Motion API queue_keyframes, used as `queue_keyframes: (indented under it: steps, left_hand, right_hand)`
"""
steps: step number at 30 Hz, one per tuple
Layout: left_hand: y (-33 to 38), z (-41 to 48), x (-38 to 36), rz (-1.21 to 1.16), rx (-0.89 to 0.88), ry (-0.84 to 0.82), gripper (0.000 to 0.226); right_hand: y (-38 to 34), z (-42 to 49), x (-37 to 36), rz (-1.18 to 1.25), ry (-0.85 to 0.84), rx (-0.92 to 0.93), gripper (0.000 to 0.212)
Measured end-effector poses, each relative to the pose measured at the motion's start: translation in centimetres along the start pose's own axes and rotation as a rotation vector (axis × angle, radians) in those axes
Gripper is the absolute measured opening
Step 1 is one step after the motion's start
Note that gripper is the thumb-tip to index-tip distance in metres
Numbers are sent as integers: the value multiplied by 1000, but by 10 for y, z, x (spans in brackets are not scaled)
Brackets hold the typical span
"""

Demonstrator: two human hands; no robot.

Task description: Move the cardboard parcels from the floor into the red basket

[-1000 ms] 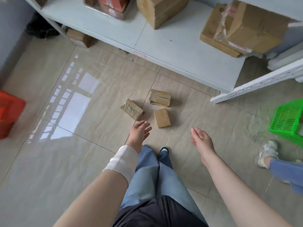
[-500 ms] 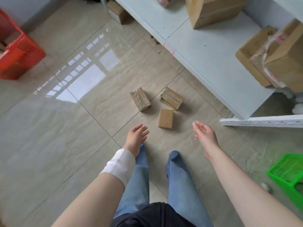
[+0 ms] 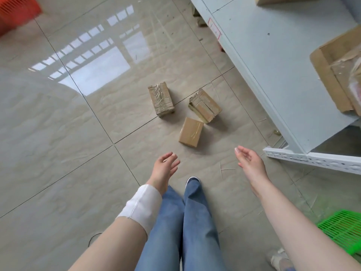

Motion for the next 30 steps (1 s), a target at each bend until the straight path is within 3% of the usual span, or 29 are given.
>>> queue_keyframes:
  steps: [8, 18, 24, 30]
  left_hand:
    - [-30, 138, 3, 106, -96, -27, 43]
    - [-78, 362, -69, 442, -290, -195, 66]
    - [-83, 415, -77, 435, -425, -247, 60]
    - [-93, 425, -81, 362, -483, -289, 51]
  right_hand:
    - [104, 88, -82, 93, -40, -68, 41]
    - [222, 276, -218, 206, -105, -84, 65]
    - [246, 316, -249, 436, -52, -16, 49]
    - [247, 324, -259, 519, -69, 43, 30]
Point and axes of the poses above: each hand's wrist, its own z-axis towards the middle knuckle, its own x-axis out of the back of the hand, y = z × x, the point moved 5 cm from there along z, towards the middle knuckle, and after that the axes turned 6 degrees about y, right-handed, at the moved point
